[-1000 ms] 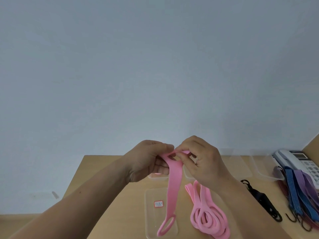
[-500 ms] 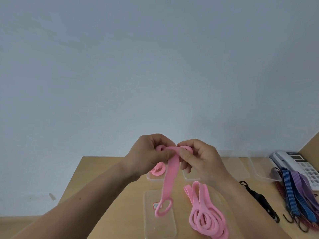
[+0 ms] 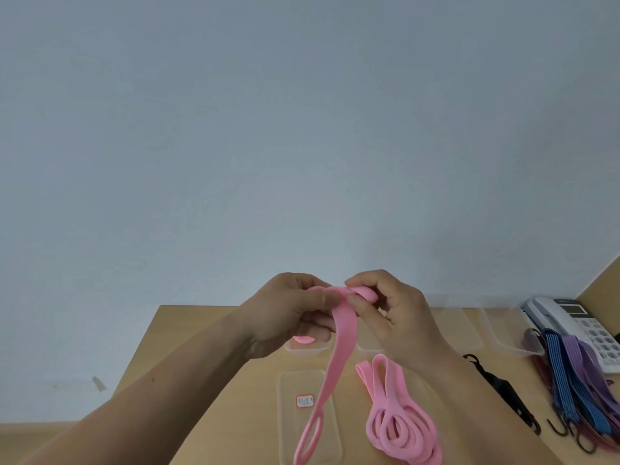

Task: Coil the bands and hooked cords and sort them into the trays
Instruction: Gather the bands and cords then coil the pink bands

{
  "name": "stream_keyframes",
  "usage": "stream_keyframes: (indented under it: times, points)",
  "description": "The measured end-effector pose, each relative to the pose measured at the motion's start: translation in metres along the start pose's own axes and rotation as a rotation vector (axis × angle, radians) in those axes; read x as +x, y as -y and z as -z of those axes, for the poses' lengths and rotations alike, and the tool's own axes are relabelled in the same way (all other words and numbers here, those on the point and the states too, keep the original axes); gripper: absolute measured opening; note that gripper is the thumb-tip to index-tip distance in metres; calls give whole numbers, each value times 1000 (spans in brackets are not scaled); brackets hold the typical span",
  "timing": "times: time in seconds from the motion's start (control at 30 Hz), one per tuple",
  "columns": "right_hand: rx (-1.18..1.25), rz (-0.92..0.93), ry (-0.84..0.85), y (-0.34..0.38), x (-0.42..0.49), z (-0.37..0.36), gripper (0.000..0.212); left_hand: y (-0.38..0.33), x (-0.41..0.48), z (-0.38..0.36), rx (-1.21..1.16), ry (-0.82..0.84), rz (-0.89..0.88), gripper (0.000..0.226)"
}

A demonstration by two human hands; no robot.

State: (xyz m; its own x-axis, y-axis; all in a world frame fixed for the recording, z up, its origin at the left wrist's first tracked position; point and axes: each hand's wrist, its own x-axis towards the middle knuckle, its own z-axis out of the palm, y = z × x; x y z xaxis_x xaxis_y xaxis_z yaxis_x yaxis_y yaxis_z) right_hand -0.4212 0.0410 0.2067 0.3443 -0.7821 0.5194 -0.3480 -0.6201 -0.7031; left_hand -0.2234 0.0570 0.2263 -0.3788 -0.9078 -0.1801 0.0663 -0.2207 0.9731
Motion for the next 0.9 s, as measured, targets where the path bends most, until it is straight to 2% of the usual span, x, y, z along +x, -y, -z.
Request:
stream_keyframes:
  times: [0.13, 0.23, 0.27, 0.37, 0.43, 0.5, 0.6, 0.73, 0.8, 0.9]
  points:
    - [-26, 46, -18, -5, 0, -1, 15, -1, 1, -1, -90, -23, 6, 21]
    - [-21, 69, -10, -5, 0, -3, 21, 0, 0, -2, -89, -78, -10, 12]
    - [-4, 56, -2, -5, 0, -4, 25, 1, 0, -1, -99, -99, -19, 16]
    - [229, -98, 25, -2, 0, -5, 25, 3, 0, 0, -118, -116, -68, 27]
    - [428, -206, 53, 1, 1, -4, 18, 4, 1, 0, -107, -112, -127, 26]
    - [503, -263, 97, 0, 2, -3, 20, 5, 3, -1, -68, -157, -197, 20]
    - [530, -300, 129, -2, 4, -3, 27, 7, 7, 1, 87, -259, -310, 10]
    - [491, -317, 35, -2, 10, -6, 26, 11, 9, -1, 173, -268, -372, 10]
    - [494, -301, 20, -2, 12, -6, 24, 8, 8, 0, 154, -230, -363, 11]
    - [483, -268, 23, -2, 12, -5, 24, 2, 6, 4, 103, -181, -259, 27]
